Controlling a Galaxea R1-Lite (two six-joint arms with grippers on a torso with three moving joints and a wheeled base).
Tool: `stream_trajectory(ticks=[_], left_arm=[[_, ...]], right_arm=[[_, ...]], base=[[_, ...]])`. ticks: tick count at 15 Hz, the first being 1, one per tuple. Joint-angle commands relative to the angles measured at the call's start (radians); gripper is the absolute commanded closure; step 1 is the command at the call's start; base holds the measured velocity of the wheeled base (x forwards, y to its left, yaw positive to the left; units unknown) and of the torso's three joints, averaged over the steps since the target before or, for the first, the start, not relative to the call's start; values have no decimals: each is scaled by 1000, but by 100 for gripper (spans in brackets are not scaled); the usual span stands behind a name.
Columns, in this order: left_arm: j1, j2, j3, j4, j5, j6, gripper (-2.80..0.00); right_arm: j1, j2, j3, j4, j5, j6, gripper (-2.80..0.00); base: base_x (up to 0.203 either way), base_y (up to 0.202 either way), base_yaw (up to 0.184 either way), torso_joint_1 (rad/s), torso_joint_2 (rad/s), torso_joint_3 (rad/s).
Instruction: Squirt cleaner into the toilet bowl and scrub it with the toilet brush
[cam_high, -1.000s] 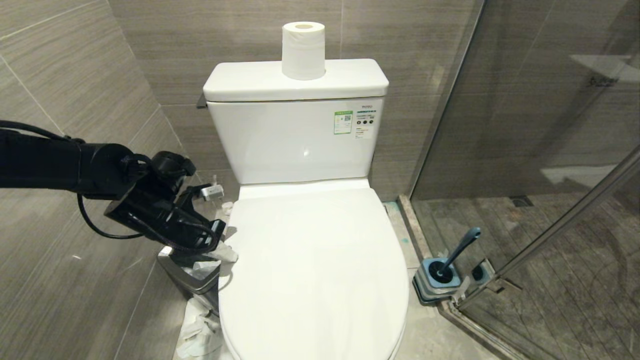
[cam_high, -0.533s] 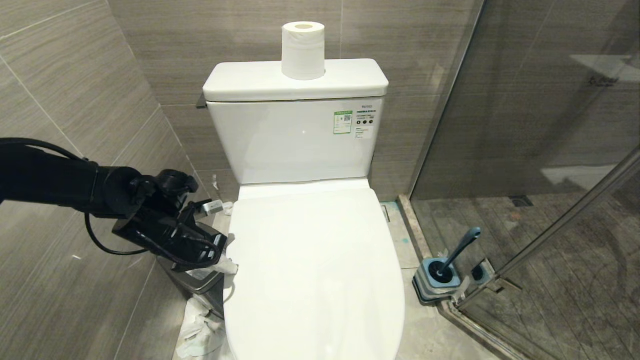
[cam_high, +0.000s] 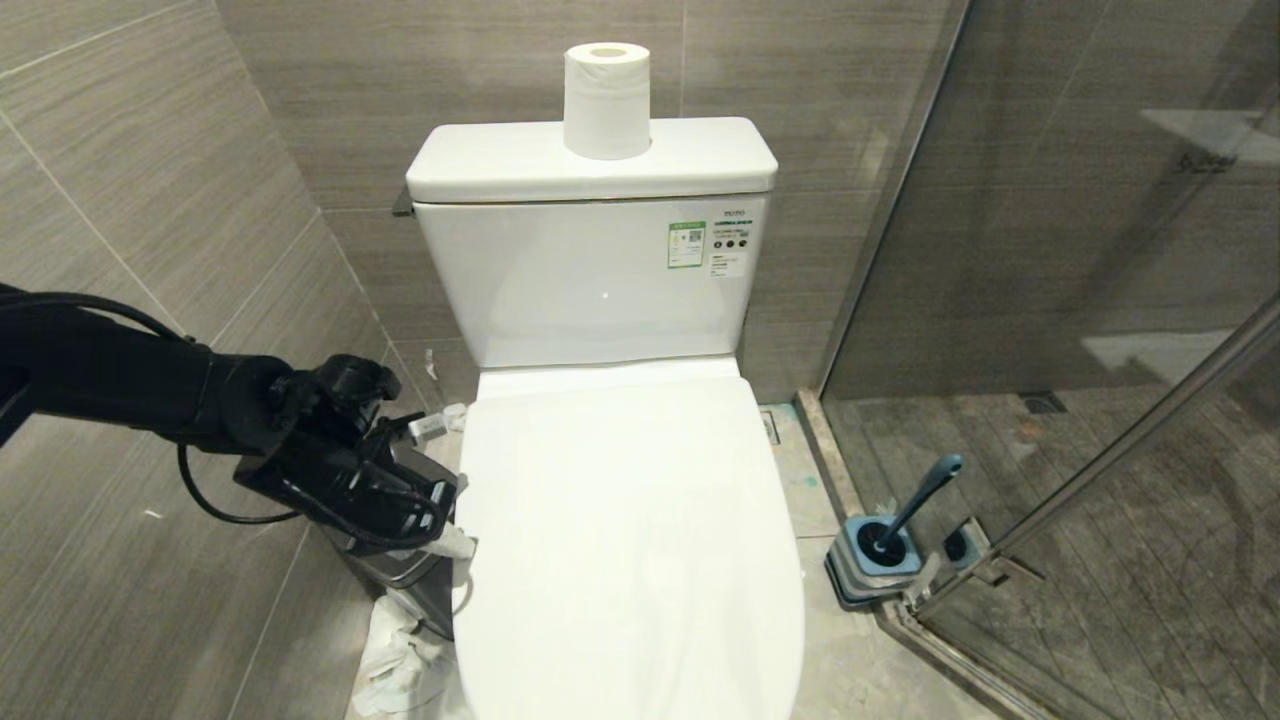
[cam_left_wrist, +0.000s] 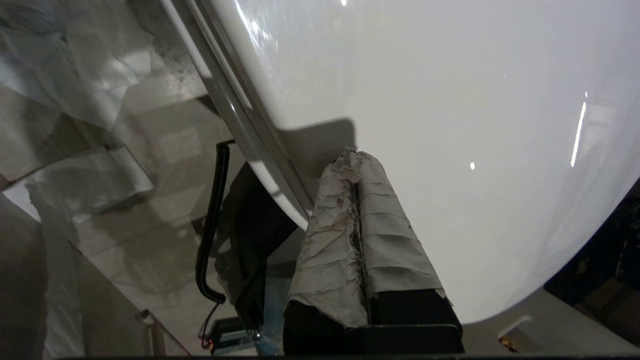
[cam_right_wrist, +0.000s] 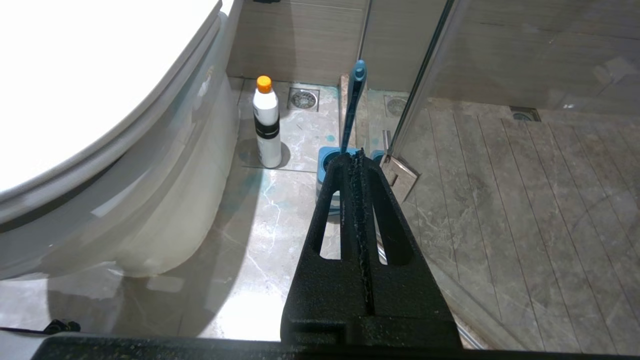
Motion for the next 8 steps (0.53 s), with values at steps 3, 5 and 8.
stream_trajectory(ticks=[3,5,8], left_arm=[[9,-130,-118,42,-7,-11,0],[9,-166,-234,145,3,-18,0],[-12,-249,-420,277,151,-57,0]], right_arm=[[0,2,0,-1,1,-1,0],[0,2,0,-1,1,-3,0],[1,2,0,-1,1,-1,0]], base=[[0,0,0,0,0,0],[0,0,0,0,0,0],[0,0,0,0,0,0]])
